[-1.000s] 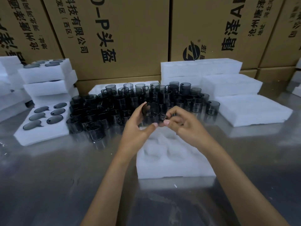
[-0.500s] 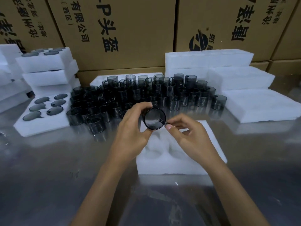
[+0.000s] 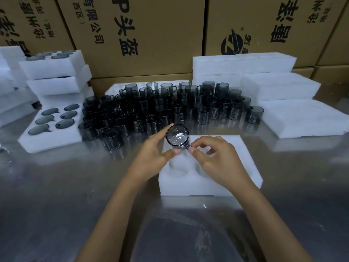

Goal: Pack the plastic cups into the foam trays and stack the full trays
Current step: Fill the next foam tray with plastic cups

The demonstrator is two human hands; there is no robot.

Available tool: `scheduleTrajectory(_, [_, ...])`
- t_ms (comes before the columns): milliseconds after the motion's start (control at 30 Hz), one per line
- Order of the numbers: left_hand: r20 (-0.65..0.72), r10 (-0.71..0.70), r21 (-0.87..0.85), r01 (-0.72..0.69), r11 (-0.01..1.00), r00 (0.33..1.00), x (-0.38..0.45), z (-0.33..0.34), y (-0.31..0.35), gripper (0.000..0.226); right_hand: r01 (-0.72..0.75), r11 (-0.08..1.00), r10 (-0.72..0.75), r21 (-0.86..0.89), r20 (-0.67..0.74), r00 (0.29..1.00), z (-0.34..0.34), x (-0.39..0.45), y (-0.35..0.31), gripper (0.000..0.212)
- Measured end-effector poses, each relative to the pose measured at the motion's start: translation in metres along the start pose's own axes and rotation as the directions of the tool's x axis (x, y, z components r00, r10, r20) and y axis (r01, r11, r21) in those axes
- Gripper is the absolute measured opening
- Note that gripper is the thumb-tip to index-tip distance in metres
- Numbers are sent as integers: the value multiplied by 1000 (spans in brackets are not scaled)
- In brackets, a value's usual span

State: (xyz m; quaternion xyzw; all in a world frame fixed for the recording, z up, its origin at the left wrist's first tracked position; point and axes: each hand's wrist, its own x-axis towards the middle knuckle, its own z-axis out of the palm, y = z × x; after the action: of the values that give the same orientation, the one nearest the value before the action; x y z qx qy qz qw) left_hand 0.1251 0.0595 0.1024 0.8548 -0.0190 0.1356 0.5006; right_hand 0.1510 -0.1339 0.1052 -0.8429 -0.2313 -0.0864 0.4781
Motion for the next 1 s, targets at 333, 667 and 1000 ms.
scheduleTrajectory(333, [83, -1, 66, -5, 998, 997, -3, -14, 3, 64, 34, 996, -35, -77, -10, 999, 2, -1, 1, 22])
scheduleTrajectory(667, [128, -67, 12, 66, 998, 989, -5, -6, 2, 60, 147, 937, -99, -315, 163, 982, 5, 1, 6, 50])
scheduleTrajectory(1000, [112, -149, -72, 158, 985, 982, 1, 0, -14, 41, 135, 900, -36, -414, 239, 970, 3, -1, 0, 47])
